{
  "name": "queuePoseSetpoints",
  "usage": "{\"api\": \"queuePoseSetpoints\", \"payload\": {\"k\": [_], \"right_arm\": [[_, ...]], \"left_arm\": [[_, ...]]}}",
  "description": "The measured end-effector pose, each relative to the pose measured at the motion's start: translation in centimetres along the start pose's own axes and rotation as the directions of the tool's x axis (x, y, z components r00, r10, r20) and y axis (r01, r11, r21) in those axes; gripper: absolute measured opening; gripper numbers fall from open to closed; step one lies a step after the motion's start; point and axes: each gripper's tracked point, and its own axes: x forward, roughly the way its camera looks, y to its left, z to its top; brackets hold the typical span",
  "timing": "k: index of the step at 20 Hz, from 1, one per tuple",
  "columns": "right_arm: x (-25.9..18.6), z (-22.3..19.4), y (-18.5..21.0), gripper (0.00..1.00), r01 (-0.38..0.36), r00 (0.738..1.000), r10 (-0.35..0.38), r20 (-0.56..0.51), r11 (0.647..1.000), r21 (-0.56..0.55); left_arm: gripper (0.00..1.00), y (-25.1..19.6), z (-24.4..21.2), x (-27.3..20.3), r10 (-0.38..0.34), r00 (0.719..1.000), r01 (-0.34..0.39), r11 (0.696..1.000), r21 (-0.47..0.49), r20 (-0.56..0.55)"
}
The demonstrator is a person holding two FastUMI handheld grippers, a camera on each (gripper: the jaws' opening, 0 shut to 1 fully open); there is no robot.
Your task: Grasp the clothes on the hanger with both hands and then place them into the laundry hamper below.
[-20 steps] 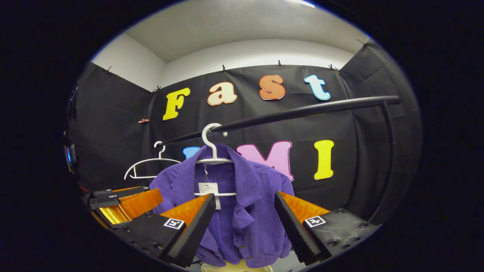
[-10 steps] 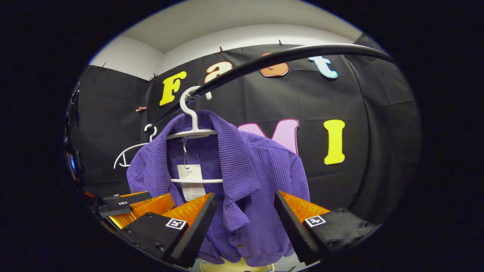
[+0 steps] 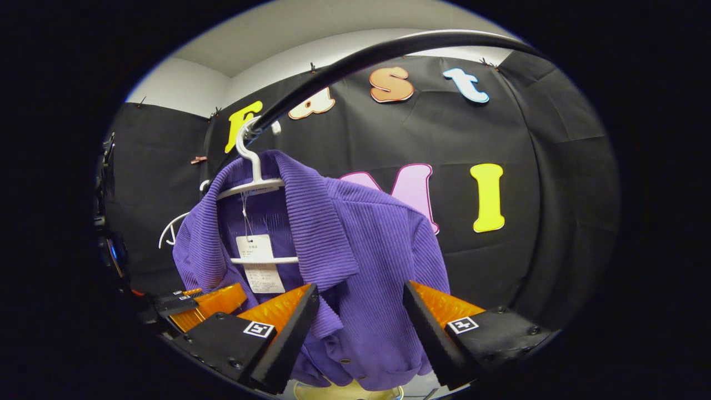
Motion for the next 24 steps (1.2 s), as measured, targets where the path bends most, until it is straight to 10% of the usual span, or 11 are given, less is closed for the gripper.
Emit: {"api": "queuePoseSetpoints", "payload": {"k": [4,14,24], "right_arm": [[0.8,-0.5,2.5,0.95,-0.059,0.998,0.059,-0.009,0.998,0.035],[2.7,-0.6,7.1,0.89,-0.145,0.989,0.145,0.01,0.986,0.08],[6.2,-1.6,4.1,0.72,-0.016,1.0,0.017,0.014,0.999,-0.034]], "left_arm": [[0.06,0.3,0.3,-0.4,0.013,1.0,-0.013,1.0,-0.013,-0.01],[0.06,2.2,1.8,-1.7,0.053,0.998,-0.053,0.999,-0.002,-0.017],[0.06,2.5,1.9,-1.9,0.039,0.999,-0.039,0.999,0.015,-0.028]]}}
